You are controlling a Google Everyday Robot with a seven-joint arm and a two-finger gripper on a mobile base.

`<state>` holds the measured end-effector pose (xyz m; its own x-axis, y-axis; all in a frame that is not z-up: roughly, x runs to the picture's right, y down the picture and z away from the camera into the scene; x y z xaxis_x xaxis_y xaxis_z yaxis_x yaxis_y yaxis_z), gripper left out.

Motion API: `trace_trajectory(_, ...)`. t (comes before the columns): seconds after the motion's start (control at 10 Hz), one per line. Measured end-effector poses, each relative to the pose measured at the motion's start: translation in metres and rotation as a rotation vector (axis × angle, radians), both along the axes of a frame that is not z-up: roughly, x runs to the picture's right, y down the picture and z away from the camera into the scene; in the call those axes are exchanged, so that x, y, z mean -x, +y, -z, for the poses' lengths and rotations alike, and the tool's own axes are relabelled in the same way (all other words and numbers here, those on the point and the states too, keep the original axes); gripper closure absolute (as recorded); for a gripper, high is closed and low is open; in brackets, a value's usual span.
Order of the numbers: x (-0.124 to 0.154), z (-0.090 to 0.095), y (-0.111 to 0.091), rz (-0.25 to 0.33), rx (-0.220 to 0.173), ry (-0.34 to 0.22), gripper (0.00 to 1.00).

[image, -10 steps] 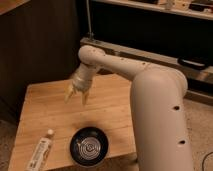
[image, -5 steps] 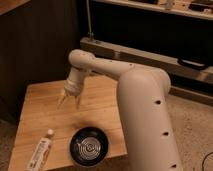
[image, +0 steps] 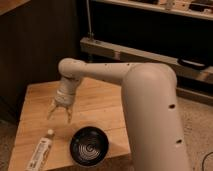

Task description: Place the bottle in the ceramic bowl

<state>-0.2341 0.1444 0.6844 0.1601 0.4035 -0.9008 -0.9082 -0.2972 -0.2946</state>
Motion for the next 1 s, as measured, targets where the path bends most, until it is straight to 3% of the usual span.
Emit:
trace_trajectory(0.1, 0.005, 0.007, 0.01, -0.029, 0.005, 0.023, 0.35)
trace_trajectory(0.3, 0.006, 0.004, 0.025, -0.083, 0.046, 0.035, 0.35)
trace_trajectory(0.5, 0.015, 0.0, 0.023, -0.097, 0.055, 0.017, 0.35)
trace_trajectory(1.0, 0.053, -0.002, 0.033, 0.04, 0.056, 0.006, 0.35)
